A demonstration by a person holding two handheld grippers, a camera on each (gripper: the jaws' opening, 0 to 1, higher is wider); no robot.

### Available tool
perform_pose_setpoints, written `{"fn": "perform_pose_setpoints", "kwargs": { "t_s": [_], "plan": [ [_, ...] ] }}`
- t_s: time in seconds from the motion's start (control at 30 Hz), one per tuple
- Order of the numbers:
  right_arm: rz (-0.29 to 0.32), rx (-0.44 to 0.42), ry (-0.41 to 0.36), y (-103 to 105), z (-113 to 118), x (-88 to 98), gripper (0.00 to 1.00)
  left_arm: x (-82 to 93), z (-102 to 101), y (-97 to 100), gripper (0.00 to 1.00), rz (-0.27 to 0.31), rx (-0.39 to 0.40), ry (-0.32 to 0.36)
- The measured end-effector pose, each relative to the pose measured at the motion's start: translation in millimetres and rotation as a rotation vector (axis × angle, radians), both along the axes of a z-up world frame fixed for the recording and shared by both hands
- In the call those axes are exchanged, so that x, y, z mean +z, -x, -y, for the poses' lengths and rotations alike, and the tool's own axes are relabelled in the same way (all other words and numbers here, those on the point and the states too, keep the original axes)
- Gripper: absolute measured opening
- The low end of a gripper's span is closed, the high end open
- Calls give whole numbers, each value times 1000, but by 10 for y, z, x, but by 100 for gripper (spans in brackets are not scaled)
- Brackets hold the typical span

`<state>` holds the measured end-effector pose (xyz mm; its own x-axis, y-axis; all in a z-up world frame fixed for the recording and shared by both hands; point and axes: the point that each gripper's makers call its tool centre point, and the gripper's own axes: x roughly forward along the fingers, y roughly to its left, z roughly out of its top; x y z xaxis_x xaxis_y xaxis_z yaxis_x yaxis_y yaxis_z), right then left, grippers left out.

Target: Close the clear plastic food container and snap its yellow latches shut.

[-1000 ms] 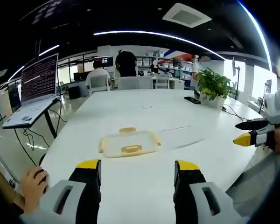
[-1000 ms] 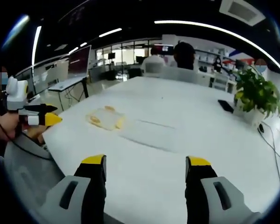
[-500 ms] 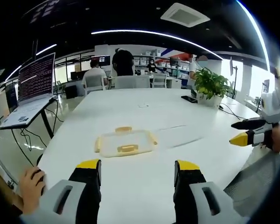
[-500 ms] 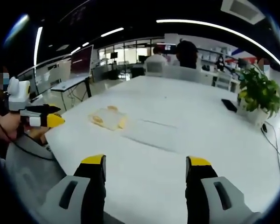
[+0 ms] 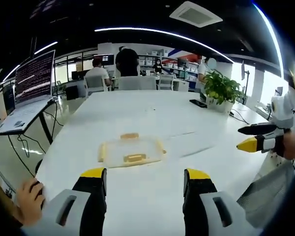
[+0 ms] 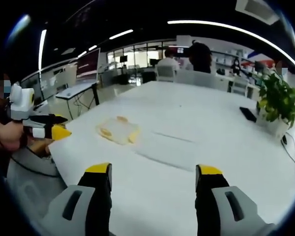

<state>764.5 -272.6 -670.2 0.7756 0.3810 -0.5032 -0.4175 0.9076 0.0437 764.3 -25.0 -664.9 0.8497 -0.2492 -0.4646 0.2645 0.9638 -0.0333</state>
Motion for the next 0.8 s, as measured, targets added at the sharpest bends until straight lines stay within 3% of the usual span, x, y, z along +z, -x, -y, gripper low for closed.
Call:
{"fn": "perform_pose_setpoints", "kwargs": {
  "t_s": [0.8],
  "plan": [
    [-31, 132, 41, -218, -253, -21, 64, -46, -41, -272, 56, -15, -113, -71]
  ]
}}
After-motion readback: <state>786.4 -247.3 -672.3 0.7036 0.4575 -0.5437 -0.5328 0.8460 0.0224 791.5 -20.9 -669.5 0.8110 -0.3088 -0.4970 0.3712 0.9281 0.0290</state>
